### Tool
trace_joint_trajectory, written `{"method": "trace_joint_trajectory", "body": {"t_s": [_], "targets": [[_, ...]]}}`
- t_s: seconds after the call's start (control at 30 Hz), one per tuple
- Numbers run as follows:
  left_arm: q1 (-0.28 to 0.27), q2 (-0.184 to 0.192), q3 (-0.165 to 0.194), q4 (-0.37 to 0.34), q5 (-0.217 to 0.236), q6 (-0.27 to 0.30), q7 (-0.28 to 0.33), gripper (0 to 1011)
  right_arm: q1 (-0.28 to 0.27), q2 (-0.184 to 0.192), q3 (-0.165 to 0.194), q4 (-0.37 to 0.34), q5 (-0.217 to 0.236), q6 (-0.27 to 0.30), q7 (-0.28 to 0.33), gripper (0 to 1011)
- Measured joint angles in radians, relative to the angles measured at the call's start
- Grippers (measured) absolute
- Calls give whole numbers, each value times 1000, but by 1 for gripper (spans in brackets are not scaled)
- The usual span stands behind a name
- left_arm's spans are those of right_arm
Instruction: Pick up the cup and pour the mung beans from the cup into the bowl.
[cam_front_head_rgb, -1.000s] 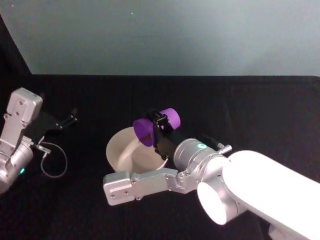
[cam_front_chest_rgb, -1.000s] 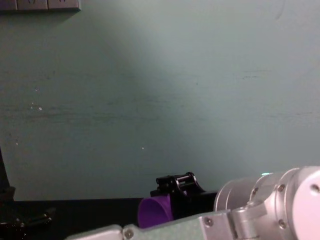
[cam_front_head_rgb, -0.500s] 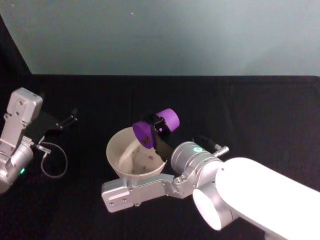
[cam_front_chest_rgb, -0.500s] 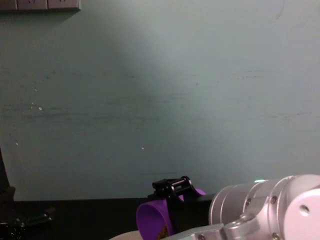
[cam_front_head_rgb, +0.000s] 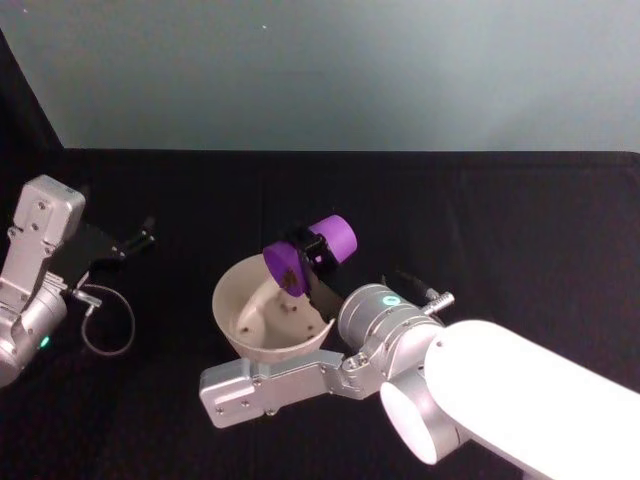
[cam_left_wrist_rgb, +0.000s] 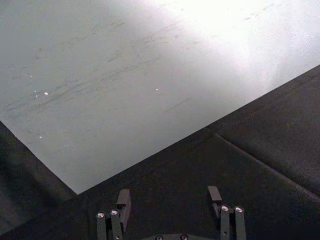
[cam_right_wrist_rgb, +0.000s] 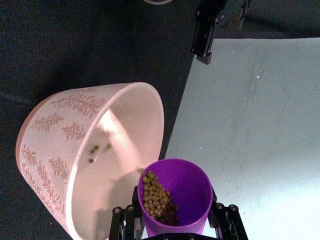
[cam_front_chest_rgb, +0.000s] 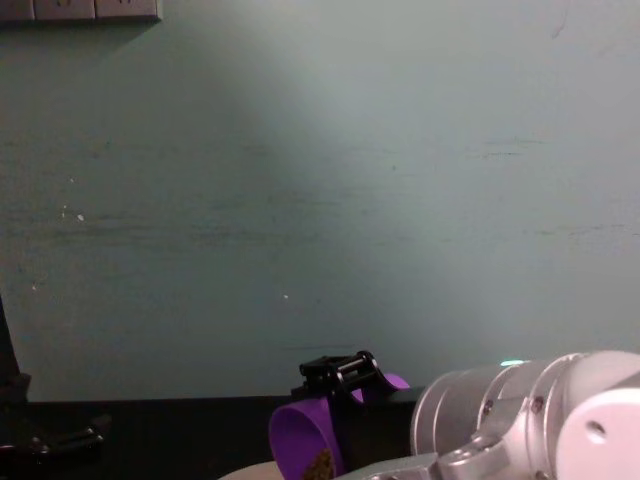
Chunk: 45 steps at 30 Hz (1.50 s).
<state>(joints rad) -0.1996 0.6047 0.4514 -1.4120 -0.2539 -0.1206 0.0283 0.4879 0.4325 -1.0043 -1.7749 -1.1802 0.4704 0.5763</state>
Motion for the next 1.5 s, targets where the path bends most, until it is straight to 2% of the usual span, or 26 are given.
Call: {"method": "trace_joint_trajectory", "body": {"t_s": [0.8,1.5], "targets": [[0,0,0,0,0,0,0,1000,-22,-23,26,-3,-76,-30,34,726],[0,0,0,0,0,0,0,1000,-43,-40,35,-3,-168,-52,68,726]]}}
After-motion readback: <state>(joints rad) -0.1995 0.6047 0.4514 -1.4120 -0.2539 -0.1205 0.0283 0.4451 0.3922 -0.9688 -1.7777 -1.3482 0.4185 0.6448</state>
